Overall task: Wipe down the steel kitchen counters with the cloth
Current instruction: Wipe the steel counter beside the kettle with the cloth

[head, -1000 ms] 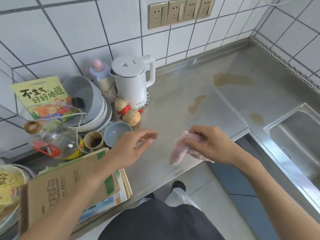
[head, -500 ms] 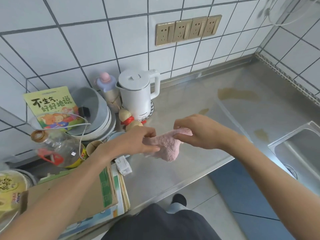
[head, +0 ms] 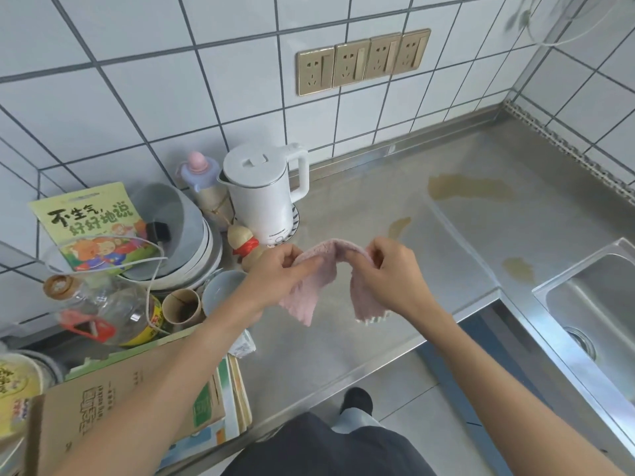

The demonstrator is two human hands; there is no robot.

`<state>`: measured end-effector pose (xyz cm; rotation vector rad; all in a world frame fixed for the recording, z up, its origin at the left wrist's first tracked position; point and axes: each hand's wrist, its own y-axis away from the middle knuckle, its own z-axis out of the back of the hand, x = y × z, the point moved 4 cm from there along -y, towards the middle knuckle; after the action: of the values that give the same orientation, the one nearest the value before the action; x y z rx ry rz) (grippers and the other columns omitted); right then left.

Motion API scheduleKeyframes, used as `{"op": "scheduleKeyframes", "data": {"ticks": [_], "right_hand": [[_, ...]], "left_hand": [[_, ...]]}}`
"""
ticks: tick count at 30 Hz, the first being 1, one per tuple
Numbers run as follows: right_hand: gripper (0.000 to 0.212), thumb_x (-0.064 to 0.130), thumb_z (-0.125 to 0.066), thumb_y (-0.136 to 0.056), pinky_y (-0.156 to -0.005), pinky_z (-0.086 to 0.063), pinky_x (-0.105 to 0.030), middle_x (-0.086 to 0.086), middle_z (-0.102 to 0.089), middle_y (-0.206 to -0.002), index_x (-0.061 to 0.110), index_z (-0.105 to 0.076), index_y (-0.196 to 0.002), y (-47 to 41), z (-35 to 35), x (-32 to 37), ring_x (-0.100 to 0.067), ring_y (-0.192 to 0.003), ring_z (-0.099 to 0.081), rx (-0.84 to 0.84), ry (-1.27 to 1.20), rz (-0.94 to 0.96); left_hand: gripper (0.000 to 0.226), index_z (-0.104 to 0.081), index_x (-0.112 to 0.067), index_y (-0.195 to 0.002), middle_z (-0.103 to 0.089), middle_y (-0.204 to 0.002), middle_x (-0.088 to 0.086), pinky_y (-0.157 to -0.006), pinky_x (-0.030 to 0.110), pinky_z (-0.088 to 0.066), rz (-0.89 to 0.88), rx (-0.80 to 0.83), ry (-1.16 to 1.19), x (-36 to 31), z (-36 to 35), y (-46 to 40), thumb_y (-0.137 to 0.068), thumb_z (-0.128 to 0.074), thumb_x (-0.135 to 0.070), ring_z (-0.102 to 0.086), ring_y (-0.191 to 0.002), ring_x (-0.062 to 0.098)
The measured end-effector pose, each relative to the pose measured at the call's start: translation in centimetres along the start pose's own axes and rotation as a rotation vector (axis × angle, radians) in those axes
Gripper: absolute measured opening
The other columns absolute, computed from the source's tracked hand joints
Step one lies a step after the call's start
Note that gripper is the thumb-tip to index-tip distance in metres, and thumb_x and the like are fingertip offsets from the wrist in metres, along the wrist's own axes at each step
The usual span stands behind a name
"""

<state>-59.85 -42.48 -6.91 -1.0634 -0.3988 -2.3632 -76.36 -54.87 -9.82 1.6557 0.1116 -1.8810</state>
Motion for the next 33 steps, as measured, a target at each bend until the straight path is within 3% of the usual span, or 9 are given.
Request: {"op": "scheduleKeyframes", "data": {"ticks": [5,9,13,15,19,22,27,30,33], "right_hand": [[0.040,0.028,-0.067,-0.096,-0.052,-0.034,-0.021,0.004,-0.048,-0.058,0.010,-0.049,-0.066,1.5,-2.3,0.9,-0.008,-0.053,-0.040,0.049,-0.110,-0.022],[0.042,0.029,-0.055,-0.104,-0.073,-0.053,-0.042,-0.016,-0.067,-0.076,-0.005,-0.065,-0.082,2.4,-3.5,1.4,-0.011,-0.070,-0.057,0.163,-0.419,-0.125],[0.039,0.025,-0.046,-0.109,-0.078,-0.055,-0.023,-0.013,-0.078,-0.097,0.003,-0.077,-0.099,2.8,-3.6,0.8,-0.012,-0.084,-0.069,0.298,-0.630,-0.162],[0.032,0.020,-0.050,-0.107,-0.075,-0.055,-0.027,-0.013,-0.077,-0.092,0.003,-0.075,-0.097,2.6,-3.2,-0.1,-0.017,-0.081,-0.069,0.180,-0.658,-0.178],[0.018,0.032,-0.061,-0.101,-0.074,-0.047,-0.018,0.009,-0.073,-0.101,0.020,-0.072,-0.109,3.0,-3.0,-2.9,-0.001,-0.091,-0.065,-0.027,-0.384,-0.212],[0.047,0.058,-0.068,-0.090,-0.087,-0.051,-0.021,0.014,-0.066,-0.121,0.032,-0.060,-0.128,4.1,-5.0,-4.3,0.000,-0.110,-0.064,0.188,-0.653,-0.397],[0.032,0.045,-0.069,-0.093,-0.059,-0.055,-0.031,-0.011,-0.074,-0.087,0.015,-0.073,-0.103,5.3,-8.0,-6.6,-0.021,-0.074,-0.072,0.294,-0.901,-0.648],[0.022,0.028,-0.063,-0.099,-0.071,-0.061,-0.039,-0.020,-0.077,-0.086,0.007,-0.067,-0.105,5.4,-7.9,-10.1,-0.030,-0.078,-0.076,0.149,-1.025,-0.954],[0.025,0.031,-0.063,-0.099,-0.082,-0.061,-0.040,-0.016,-0.077,-0.097,0.009,-0.065,-0.109,4.7,-6.1,-13.2,-0.027,-0.091,-0.075,0.017,-0.908,-0.960]], "left_hand": [[0.036,-0.066,-0.016,-0.091,-0.068,-0.080,-0.002,-0.072,0.032,-0.045,0.059,-0.042,0.091,0.5,-2.5,0.8,-0.094,-0.068,-0.051,-0.061,-0.079,0.017],[0.066,-0.066,-0.019,-0.113,-0.078,-0.100,-0.010,-0.084,0.031,-0.054,0.081,0.063,0.247,0.9,-3.4,2.0,-0.074,-0.070,-0.072,-0.073,-0.096,0.009],[0.063,-0.061,-0.017,-0.131,-0.078,-0.117,0.008,-0.090,0.038,-0.054,0.172,0.093,0.444,2.6,-2.8,2.0,-0.076,-0.087,-0.034,-0.074,-0.112,0.025],[0.047,-0.064,-0.018,-0.131,-0.078,-0.119,0.007,-0.094,0.041,-0.052,0.196,0.079,0.456,3.2,-3.0,2.0,-0.087,-0.080,-0.025,-0.073,-0.113,0.024],[0.020,-0.072,-0.027,-0.118,-0.079,-0.101,-0.004,-0.071,0.025,-0.054,0.203,0.033,0.483,3.7,-3.9,2.2,-0.099,-0.065,-0.024,-0.074,-0.088,0.008],[0.020,-0.073,-0.030,-0.119,-0.079,-0.111,-0.002,-0.085,0.031,-0.054,0.177,0.034,0.438,4.1,-5.5,2.7,-0.103,-0.061,-0.024,-0.073,-0.101,0.013],[0.052,-0.056,-0.045,-0.141,-0.063,-0.139,-0.028,-0.097,0.009,-0.048,0.048,0.231,0.266,5.2,-10.3,4.3,-0.106,-0.051,-0.007,-0.056,-0.129,-0.011],[0.037,-0.064,-0.039,-0.131,-0.072,-0.126,-0.023,-0.091,0.012,-0.053,0.090,0.269,0.213,7.7,-11.1,4.1,-0.104,-0.060,-0.015,-0.064,-0.120,-0.007],[0.031,-0.067,-0.029,-0.124,-0.073,-0.125,-0.013,-0.103,0.029,-0.056,0.108,0.191,0.153,10.4,-10.5,3.0,-0.101,-0.063,-0.009,-0.065,-0.123,0.003]]}}
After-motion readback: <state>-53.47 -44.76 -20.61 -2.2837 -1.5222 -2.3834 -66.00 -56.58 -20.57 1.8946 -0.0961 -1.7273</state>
